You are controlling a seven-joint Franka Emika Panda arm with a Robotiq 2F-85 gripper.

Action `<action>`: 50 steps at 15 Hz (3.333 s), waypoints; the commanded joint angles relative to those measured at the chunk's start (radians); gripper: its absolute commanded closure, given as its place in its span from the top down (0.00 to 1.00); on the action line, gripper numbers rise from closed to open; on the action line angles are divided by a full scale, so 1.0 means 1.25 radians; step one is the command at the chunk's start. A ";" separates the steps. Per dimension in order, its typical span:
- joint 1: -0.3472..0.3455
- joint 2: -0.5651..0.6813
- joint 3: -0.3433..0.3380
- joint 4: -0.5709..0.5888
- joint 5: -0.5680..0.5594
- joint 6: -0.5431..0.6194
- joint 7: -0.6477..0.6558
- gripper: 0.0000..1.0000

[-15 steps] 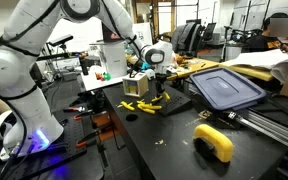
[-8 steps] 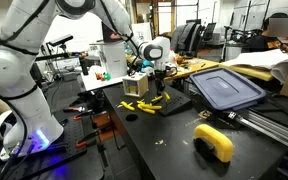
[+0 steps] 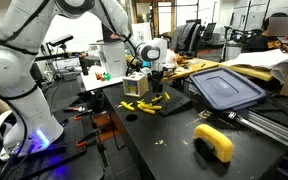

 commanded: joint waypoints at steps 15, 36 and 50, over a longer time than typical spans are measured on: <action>0.000 0.142 -0.018 0.178 -0.006 -0.011 0.043 0.75; 0.002 -0.088 -0.010 -0.074 -0.003 -0.053 0.035 0.96; -0.004 0.026 0.005 0.034 0.069 -0.043 0.131 1.00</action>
